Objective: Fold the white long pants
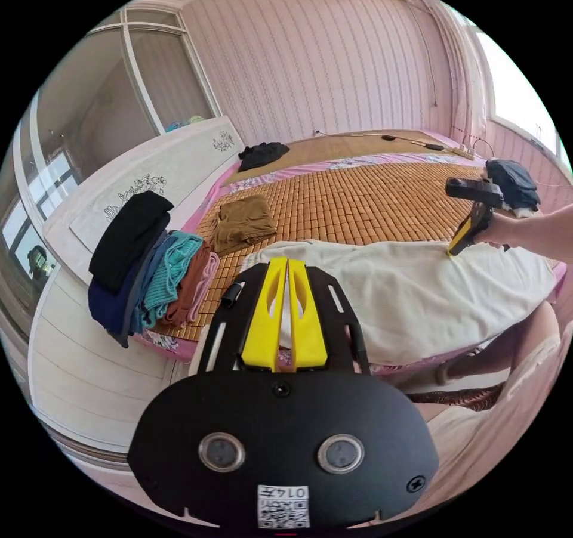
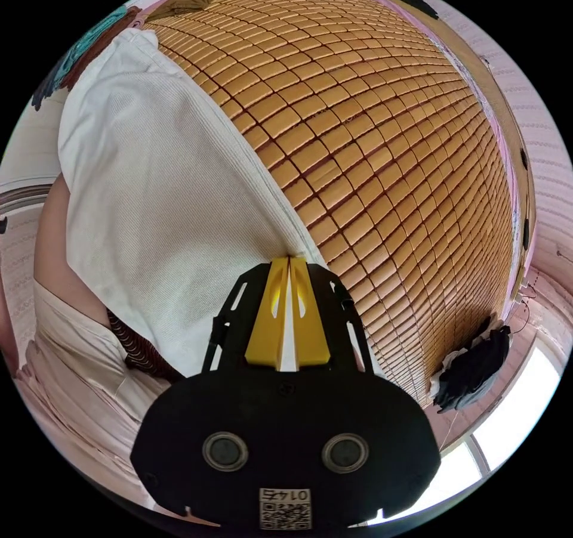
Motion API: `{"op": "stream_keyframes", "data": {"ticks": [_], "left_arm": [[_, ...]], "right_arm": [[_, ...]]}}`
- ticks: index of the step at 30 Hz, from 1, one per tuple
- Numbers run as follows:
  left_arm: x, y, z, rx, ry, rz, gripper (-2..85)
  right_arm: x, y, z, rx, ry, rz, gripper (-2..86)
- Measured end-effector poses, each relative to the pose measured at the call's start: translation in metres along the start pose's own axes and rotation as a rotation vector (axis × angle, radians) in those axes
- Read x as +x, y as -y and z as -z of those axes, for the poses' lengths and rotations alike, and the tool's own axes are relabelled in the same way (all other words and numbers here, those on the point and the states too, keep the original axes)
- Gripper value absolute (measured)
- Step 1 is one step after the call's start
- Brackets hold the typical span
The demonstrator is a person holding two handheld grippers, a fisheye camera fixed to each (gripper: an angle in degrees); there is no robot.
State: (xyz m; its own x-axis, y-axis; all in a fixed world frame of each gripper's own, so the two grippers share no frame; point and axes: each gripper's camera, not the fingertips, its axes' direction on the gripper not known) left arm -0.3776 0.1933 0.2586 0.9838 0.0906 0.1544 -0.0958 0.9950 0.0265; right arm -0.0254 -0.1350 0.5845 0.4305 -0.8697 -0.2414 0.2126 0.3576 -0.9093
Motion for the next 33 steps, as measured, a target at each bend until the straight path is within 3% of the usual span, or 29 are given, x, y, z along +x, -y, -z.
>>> {"op": "stream_keyframes", "data": {"ticks": [3, 5, 8, 12, 19, 24, 30, 33], "left_arm": [[0.055, 0.011, -0.003, 0.012, -0.334, -0.160, -0.7], [0.116, 0.019, -0.025, -0.085, -0.628, -0.280, -0.9], [0.188, 0.032, -0.065, -0.258, -0.762, -0.354, -1.0], [0.246, 0.038, -0.125, -0.470, -0.688, -0.551, -1.0], [0.273, 0.034, -0.119, -0.557, -0.753, -0.797, -1.0], [0.295, 0.019, -0.133, -0.573, -0.652, -0.877, -1.0], [0.261, 0.027, -0.127, -0.531, -0.738, -0.750, -1.0], [0.217, 0.028, -0.119, -0.488, -0.778, -0.595, -1.0]], "right_arm": [[0.002, 0.024, -0.001, -0.087, -0.004, 0.041, -0.5], [0.001, 0.040, -0.006, -0.142, -0.015, 0.066, -0.6], [-0.002, 0.051, -0.014, -0.169, -0.035, 0.081, -0.7], [-0.002, 0.058, -0.028, -0.172, -0.031, 0.077, -0.9], [0.001, 0.063, -0.074, -0.188, 0.045, 0.058, -0.9], [-0.007, 0.039, -0.112, -0.095, 0.059, -0.013, -0.9], [0.009, -0.099, -0.183, 0.413, 0.331, -0.298, -0.8], [0.015, -0.234, -0.221, 0.651, 0.476, -0.554, -0.2]]}}
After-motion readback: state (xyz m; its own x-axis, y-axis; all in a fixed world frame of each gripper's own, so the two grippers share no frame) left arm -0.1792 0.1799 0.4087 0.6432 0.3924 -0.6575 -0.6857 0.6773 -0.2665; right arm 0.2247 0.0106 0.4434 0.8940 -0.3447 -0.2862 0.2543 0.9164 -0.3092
